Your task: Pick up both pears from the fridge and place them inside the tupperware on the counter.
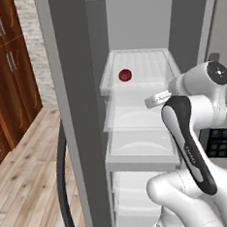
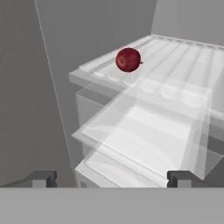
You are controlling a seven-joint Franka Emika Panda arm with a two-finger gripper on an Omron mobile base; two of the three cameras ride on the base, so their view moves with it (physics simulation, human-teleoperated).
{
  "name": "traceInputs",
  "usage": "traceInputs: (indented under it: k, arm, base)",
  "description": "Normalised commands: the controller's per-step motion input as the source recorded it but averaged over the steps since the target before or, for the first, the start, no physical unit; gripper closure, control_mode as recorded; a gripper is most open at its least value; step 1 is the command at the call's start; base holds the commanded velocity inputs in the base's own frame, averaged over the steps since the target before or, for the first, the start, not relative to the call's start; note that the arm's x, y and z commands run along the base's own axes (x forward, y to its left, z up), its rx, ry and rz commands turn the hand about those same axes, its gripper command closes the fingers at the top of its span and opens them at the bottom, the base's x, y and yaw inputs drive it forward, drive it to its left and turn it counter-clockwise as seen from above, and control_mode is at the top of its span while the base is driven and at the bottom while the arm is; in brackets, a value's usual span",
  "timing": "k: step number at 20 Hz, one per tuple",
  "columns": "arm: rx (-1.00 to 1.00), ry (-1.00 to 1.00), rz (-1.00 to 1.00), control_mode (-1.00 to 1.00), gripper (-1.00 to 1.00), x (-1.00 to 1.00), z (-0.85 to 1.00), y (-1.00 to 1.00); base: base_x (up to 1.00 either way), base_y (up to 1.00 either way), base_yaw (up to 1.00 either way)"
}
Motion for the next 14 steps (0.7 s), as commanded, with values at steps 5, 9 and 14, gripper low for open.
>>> traceInputs:
  k: [5, 9, 14]
  arm:
    - [0.12, 0.00, 0.00, -1.00, -1.00, 0.32, 0.00, 0.00]
    - [0.03, 0.00, 0.00, -1.00, -1.00, 0.39, 0.00, 0.00]
    - [0.01, 0.00, 0.00, -1.00, -1.00, 0.51, 0.00, 0.02]
  base:
    - [0.00, 0.00, 0.00]
    - [0.00, 0.00, 0.00]
    - [0.00, 0.00, 0.00]
